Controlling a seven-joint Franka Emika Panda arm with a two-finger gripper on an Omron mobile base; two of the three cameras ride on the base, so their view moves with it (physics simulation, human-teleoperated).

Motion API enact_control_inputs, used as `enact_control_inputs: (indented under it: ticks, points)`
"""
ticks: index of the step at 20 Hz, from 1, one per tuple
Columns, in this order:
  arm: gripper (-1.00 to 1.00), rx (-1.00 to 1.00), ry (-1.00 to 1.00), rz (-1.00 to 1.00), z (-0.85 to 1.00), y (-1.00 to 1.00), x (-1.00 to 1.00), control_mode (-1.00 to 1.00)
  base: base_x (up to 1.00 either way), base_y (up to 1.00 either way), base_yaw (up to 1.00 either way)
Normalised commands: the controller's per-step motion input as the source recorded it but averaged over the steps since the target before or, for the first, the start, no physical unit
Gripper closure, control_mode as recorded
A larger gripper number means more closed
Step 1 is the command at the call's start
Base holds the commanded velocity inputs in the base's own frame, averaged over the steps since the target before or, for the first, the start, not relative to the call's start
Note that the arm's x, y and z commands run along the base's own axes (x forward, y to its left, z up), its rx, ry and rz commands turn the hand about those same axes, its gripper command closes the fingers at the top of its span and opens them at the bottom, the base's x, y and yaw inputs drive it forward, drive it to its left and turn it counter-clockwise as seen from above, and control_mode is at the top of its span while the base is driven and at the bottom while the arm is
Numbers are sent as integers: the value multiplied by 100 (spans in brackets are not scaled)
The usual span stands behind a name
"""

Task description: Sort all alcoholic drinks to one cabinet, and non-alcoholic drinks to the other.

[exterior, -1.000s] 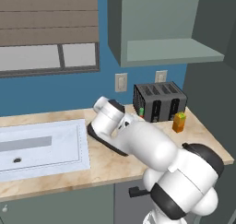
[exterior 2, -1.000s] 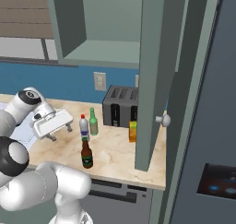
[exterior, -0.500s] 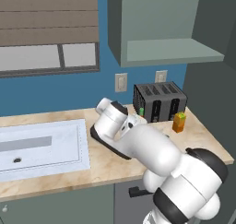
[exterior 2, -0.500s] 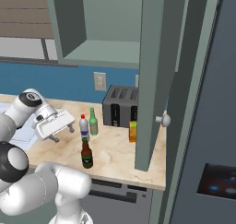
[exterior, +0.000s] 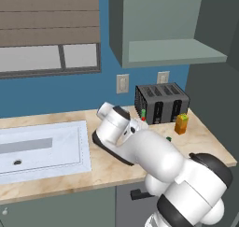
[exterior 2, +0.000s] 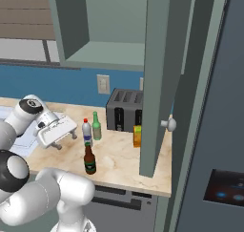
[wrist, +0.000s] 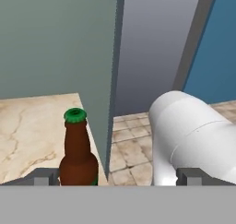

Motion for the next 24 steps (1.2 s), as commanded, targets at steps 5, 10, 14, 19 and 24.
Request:
enact_control_inputs:
  ticks: [5, 10, 14, 19, 24]
  points:
    - [-100, 0, 0, 0, -5, -2, 2, -100, 0, 0, 0]
    - [-100, 0, 0, 0, -6, -3, 9, -100, 0, 0, 0]
    - [-100, 0, 0, 0, -4, -12, 13, -100, 0, 0, 0]
    - [-100, 0, 0, 1, -5, -14, 15, -100, 0, 0, 0]
    - [-100, 0, 0, 3, -7, -8, 14, -100, 0, 0, 0]
